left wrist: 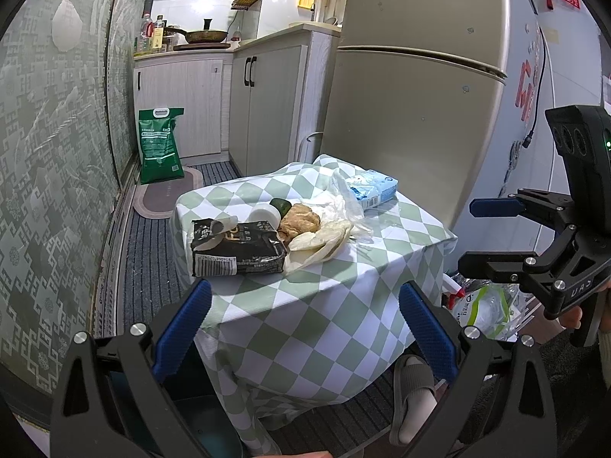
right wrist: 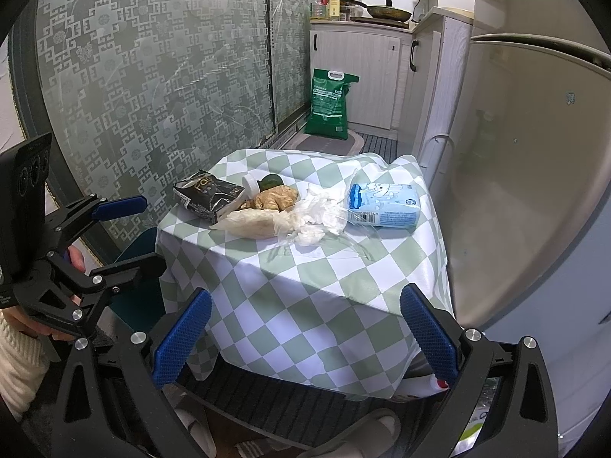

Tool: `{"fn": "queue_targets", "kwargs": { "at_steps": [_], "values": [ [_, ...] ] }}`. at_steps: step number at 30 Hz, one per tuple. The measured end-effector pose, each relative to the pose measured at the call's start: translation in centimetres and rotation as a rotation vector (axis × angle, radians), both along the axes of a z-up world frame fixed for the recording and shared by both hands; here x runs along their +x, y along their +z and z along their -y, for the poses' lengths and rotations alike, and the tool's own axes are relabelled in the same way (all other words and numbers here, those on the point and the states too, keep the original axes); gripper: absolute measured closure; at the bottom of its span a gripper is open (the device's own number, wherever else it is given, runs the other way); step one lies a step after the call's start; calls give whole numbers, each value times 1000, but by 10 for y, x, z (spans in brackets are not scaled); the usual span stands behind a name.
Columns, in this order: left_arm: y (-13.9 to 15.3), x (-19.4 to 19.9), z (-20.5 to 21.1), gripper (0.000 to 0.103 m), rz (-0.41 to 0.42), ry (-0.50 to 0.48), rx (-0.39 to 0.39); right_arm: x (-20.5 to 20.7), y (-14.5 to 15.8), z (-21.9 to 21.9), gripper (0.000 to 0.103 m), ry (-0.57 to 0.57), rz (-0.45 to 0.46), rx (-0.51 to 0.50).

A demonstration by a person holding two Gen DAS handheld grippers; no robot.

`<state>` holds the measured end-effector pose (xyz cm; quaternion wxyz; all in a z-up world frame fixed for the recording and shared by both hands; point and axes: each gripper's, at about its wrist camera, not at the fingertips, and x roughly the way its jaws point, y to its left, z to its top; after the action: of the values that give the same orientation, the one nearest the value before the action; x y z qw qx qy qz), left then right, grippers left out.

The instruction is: Collect trash

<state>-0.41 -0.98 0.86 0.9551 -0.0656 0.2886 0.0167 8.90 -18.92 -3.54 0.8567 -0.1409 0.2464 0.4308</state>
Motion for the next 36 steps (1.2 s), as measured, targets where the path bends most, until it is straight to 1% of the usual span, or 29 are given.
{"fn": "queue_targets", "kwargs": {
  "at_steps": [24, 29, 33, 36],
  "values": [
    [-1, 1, 2, 3, -1, 0, 0, -1, 0, -1, 3, 1, 3, 0],
    [-1, 1, -5, 3, 14, 25, 4, 0, 2, 1, 3, -28, -1, 11],
    [1, -3, -18, 3, 52, 103, 13, 1, 4, 4, 3, -37, 6, 30],
    [0, -3, -23, 3, 59, 106, 9, 0, 4, 5, 3, -25, 5, 41]
  ]
}}
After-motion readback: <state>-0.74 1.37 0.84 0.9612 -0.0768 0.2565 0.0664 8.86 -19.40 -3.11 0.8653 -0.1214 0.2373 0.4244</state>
